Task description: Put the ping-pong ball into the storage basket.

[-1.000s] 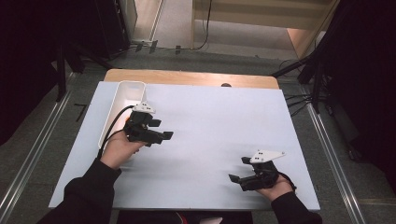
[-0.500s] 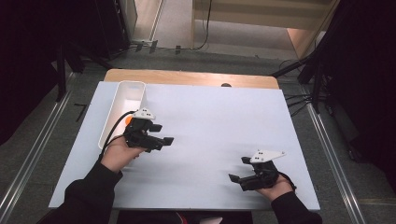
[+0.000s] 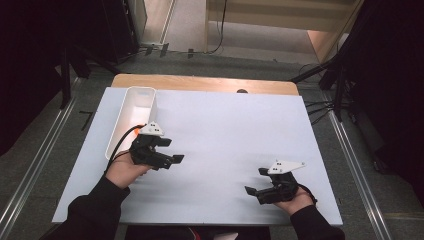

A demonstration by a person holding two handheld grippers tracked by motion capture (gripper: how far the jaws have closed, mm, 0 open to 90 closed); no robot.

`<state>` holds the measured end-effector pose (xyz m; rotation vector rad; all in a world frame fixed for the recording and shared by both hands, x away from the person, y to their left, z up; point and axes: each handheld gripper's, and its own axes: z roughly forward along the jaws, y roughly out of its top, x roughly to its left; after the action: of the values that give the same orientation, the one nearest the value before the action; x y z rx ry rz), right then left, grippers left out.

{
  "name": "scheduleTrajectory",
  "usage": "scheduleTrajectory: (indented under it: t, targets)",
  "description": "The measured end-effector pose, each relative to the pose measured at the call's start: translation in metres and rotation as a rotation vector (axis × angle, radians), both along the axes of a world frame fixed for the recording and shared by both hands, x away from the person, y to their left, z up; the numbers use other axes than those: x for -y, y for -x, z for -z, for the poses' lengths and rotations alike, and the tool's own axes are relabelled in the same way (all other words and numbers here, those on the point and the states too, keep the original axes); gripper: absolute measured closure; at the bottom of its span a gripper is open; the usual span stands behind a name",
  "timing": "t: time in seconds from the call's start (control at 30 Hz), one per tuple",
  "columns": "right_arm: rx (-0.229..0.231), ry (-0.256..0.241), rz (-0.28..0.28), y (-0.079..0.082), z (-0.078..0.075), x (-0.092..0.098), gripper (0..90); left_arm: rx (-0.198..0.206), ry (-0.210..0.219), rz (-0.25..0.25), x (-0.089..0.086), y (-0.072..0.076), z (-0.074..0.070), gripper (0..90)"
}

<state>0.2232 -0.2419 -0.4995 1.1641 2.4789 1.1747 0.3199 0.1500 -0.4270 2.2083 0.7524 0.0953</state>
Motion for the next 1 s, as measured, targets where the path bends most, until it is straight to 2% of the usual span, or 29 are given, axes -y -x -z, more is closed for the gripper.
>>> scheduleTrajectory:
  t: [0.13, 0.43, 0.57, 0.77, 1.0]
  targets:
    - [-0.005, -0.001, 0.003, 0.000, 0.000, -0.001, 13.3, -0.008, 0.025, 0.006, -0.001, 0.002, 0.000, 23.6]
    - [-0.004, -0.003, 0.003, 0.000, 0.000, 0.000, 13.3, 0.011, 0.026, 0.027, -0.005, 0.007, 0.005, 23.6]
    - [-0.007, -0.003, 0.004, 0.000, 0.000, 0.000, 13.3, 0.003, 0.039, 0.053, -0.007, 0.009, 0.007, 23.6]
    - [-0.003, -0.002, 0.003, 0.000, 0.000, 0.000, 13.3, 0.021, 0.015, 0.081, -0.007, 0.014, 0.011, 23.6]
    - [-0.004, -0.003, 0.003, 0.000, 0.000, 0.000, 13.3, 0.016, 0.018, 0.098, -0.010, 0.020, 0.012, 23.6]
